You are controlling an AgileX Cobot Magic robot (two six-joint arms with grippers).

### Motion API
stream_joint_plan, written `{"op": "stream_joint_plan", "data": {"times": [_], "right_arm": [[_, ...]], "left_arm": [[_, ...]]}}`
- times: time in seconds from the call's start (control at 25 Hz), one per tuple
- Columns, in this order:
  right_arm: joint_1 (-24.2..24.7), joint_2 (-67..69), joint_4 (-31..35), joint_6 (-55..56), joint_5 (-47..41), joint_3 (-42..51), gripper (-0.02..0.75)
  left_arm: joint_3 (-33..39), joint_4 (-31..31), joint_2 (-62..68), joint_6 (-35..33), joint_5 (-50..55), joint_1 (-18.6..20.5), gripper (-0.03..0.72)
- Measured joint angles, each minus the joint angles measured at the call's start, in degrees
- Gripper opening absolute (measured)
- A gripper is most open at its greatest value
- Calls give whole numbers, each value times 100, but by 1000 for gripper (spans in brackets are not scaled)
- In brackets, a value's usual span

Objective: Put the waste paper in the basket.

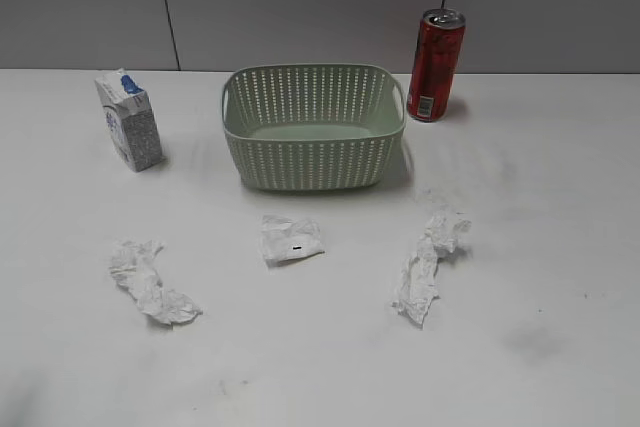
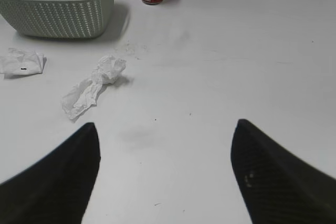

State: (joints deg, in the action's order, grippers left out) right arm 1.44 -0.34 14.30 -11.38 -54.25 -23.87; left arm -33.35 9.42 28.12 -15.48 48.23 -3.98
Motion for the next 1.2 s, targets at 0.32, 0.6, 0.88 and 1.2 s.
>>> {"op": "stream_joint_plan", "data": {"times": [0.32, 0.6, 0.88, 1.2], "right_arm": [[0, 0, 0, 0, 0, 0, 589], [0, 0, 0, -4, 0, 0, 589], [0, 0, 0, -4, 0, 0, 589], [0, 0, 0, -4, 0, 0, 589]], "left_arm": [[-56, 679, 2783, -941, -1065, -168, 580], [-920, 721, 4998, -1032, -1238, -1410, 580], [-1739, 745, 6922, -1032, -1284, -2266, 580], [-1865, 745, 7814, -1037, -1485, -2290, 580]]}}
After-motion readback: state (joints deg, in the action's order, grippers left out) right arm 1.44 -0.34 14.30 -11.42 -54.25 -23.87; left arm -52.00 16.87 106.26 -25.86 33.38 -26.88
